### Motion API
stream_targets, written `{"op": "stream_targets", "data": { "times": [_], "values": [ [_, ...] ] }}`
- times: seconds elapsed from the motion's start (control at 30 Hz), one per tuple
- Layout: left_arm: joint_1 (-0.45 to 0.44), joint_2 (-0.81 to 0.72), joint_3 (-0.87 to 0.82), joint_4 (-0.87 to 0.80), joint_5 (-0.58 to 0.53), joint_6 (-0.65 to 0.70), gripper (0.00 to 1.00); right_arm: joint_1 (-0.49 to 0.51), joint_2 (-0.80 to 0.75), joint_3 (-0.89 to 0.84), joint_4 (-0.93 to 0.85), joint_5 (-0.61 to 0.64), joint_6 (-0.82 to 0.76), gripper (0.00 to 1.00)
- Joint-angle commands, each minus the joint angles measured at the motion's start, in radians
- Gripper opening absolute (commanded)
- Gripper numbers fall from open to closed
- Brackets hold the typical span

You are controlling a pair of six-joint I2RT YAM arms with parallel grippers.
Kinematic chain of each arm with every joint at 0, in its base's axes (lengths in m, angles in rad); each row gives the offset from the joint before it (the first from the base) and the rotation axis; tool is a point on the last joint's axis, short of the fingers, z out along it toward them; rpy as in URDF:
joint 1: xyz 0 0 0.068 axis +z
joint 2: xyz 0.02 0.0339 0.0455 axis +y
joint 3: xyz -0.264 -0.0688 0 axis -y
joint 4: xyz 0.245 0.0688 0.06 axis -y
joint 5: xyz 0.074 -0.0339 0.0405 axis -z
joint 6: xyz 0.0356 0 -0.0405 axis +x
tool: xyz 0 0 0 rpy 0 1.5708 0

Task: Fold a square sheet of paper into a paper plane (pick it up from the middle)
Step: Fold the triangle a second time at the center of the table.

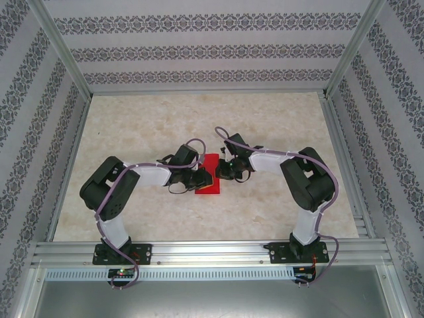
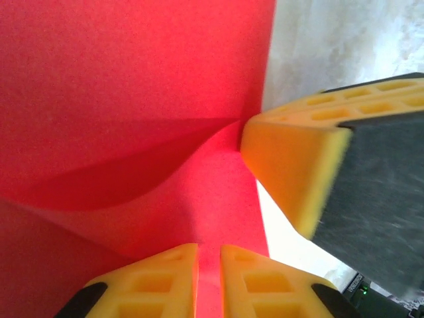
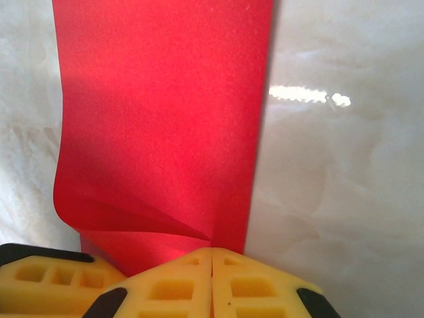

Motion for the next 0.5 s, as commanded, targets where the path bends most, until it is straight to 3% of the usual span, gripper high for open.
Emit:
{"op": "stream_targets", "data": {
  "times": [0.0, 0.27, 0.47],
  "values": [
    [0.008, -0.071, 0.036, -0.043, -0.053, 0.026, 0.18, 0.007, 0.036, 0.006, -0.066, 0.045, -0.044, 0.07],
    [0.026, 0.007, 0.063, -0.025, -0.046, 0.020, 0.14, 0.008, 0.049, 0.007, -0.070, 0.046, -0.052, 0.07],
    [0.027, 0.047, 0.076, -0.094, -0.115, 0.041, 0.13, 0.007, 0.051, 0.006, -0.066, 0.040, -0.056, 0.06]
  ]
}}
